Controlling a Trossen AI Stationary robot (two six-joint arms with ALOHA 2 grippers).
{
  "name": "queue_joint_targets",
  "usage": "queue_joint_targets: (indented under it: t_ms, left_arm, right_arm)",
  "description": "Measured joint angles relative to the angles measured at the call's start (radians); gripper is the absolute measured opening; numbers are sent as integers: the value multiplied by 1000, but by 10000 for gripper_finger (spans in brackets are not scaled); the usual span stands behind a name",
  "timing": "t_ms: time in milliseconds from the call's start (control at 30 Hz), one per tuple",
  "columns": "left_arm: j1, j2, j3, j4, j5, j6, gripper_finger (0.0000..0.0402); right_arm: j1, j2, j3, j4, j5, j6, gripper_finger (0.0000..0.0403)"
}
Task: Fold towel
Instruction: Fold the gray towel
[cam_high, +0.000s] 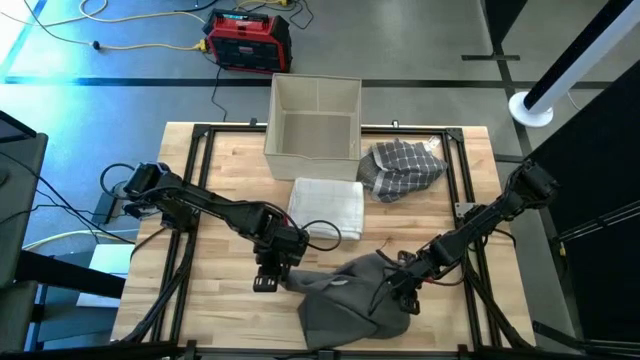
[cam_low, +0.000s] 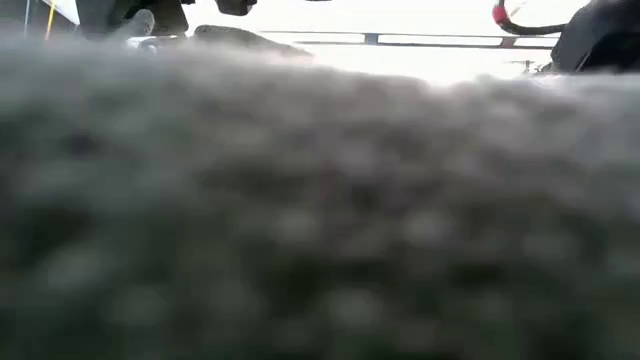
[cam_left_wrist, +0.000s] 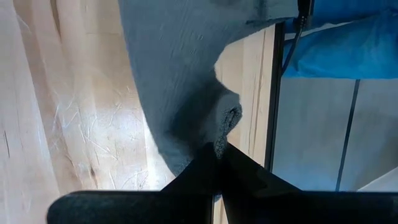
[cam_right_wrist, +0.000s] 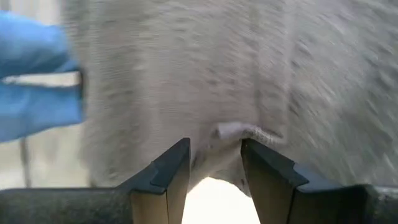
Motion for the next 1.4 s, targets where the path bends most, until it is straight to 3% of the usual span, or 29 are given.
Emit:
queue_joint_targets:
  t_ms: [200, 333, 633, 867, 1133, 1400]
  left_arm:
    - [0, 0, 0, 3, 0, 1, 1]
    - [6, 0, 0, 3, 0, 1, 1]
    - [6, 0, 0, 3, -51, -2, 1]
    - [-33, -62, 37, -79, -106, -99, 1]
    - [-58, -209, 101, -245, -248, -123, 0]
    - [-68, -462, 125, -191, -574, -74, 0]
  right_arm:
    - [11, 0, 0, -57, 45, 22, 12]
    - [15, -10, 14, -84, 54, 26, 5]
    - [45, -127, 192, -318, 158, 42, 4]
    - [79, -206, 509, -632, 485, 23, 4]
    - [80, -213, 765, -698, 817, -52, 4]
    - [84, -212, 888, -668, 1011, -138, 4]
